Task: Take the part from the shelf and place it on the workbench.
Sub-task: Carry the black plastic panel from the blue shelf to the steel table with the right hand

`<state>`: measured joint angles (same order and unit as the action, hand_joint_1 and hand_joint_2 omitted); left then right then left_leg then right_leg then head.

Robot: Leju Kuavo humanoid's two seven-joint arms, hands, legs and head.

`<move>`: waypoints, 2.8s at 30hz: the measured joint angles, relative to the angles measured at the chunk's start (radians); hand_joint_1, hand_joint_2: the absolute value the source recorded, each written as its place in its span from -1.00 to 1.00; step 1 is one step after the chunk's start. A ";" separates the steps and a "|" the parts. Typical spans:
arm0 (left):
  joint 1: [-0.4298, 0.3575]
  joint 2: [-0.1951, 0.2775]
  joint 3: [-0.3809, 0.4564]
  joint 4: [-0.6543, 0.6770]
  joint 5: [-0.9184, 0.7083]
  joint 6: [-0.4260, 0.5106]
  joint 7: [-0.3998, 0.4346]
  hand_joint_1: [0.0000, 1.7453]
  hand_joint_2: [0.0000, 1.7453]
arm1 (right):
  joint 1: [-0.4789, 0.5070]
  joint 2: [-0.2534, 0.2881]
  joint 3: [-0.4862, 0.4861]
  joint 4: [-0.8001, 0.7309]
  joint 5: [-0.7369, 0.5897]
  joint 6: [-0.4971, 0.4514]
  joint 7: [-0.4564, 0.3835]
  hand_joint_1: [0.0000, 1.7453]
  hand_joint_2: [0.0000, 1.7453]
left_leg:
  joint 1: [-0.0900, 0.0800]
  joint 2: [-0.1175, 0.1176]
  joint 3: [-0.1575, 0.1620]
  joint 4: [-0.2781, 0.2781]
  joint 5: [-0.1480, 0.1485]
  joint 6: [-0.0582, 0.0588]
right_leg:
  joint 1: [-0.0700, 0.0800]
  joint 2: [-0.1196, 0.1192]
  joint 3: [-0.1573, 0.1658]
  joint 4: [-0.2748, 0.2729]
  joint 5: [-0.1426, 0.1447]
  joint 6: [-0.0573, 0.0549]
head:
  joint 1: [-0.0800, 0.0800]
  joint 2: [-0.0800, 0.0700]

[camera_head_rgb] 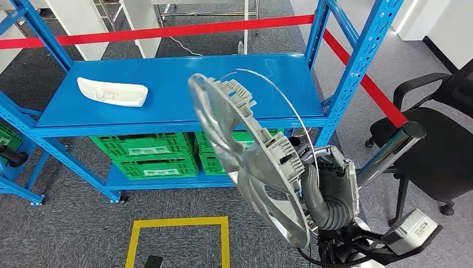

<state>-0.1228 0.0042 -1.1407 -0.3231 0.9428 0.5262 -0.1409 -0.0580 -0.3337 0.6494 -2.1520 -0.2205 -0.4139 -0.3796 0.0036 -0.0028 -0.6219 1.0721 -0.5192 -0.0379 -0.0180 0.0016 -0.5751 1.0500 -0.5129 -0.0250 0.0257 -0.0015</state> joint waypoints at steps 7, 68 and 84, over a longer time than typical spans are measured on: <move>0.000 0.000 -0.001 0.000 0.004 0.000 0.000 -1.00 1.00 | 0.000 0.001 0.000 0.000 0.000 -0.001 0.002 1.00 1.00 | 0.005 -0.001 0.012 0.125 -0.078 -0.007 | 0.003 -0.005 -0.035 0.002 0.031 -0.007 | -0.006 0.000; 0.000 -0.008 -0.011 0.000 0.017 -0.001 -0.003 -1.00 1.00 | -0.008 0.002 0.008 0.001 -0.013 0.000 0.022 1.00 1.00 | 0.005 0.004 -0.001 0.132 -0.068 -0.011 | 0.000 -0.005 -0.015 -0.001 0.014 -0.004 | -0.005 0.000; -0.001 -0.008 -0.017 -0.001 0.020 0.000 -0.003 -1.00 1.00 | -0.003 0.002 0.006 0.003 -0.022 -0.008 0.025 1.00 1.00 | -0.002 0.005 0.047 -0.056 0.020 0.045 | 0.000 -0.004 -0.042 0.120 -0.040 0.043 | 0.004 0.000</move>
<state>-0.1236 -0.0041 -1.1580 -0.3239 0.9626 0.5263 -0.1434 -0.0612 -0.3315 0.6556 -2.1488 -0.2422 -0.4219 -0.3545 0.0018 0.0024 -0.5752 1.0164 -0.4994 0.0073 -0.0175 -0.0019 -0.6169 1.1704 -0.5525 0.0177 0.0299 -0.0015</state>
